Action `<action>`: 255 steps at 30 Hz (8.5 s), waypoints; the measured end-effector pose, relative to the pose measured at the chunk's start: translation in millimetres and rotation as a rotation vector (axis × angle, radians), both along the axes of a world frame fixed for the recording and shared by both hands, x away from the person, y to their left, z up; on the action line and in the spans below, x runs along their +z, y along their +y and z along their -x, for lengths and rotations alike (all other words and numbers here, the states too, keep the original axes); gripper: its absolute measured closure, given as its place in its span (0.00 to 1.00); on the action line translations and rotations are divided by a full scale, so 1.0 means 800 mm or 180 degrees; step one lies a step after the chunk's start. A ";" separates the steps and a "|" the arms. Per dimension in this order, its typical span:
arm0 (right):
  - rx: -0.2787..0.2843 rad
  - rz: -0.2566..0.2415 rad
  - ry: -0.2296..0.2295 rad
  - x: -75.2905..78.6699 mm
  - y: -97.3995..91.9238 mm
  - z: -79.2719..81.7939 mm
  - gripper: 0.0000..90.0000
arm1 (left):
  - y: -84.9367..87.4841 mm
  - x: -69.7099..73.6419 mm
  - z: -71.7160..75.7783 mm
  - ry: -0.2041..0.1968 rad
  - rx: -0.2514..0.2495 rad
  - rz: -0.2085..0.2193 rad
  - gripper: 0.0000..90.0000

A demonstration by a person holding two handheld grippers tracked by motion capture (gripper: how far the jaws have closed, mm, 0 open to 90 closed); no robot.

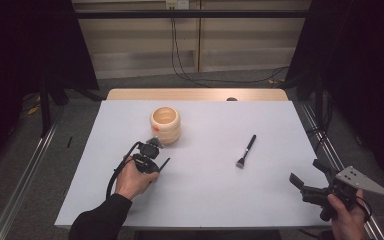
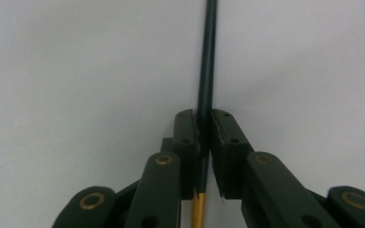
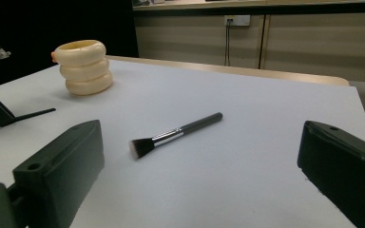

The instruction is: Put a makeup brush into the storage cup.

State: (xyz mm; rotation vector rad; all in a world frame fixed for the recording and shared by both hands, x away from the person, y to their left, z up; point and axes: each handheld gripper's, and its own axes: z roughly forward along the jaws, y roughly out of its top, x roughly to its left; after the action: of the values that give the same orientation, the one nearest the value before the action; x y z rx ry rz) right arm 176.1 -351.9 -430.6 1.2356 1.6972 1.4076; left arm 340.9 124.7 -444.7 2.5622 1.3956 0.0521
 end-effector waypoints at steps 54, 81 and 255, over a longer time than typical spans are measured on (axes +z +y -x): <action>-0.0038 -0.0007 -0.0030 -0.001 -0.001 -0.001 0.01 | 0.050 0.049 0.034 -0.1351 -0.0363 0.1591 0.93; 0.0074 -0.0199 -0.0201 0.000 0.007 0.003 0.01 | 0.049 0.085 0.089 -0.2193 -0.0769 0.2604 0.93; 0.3853 0.1738 0.1427 0.015 0.246 -0.137 0.85 | -0.112 0.051 0.098 -0.0478 -0.2642 0.0991 0.93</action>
State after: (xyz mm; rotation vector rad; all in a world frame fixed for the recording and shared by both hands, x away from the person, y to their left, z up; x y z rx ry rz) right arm 285.3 -155.4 -418.5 0.1102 3.1276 1.0504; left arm 262.3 35.3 -404.2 2.5785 0.1954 -0.0992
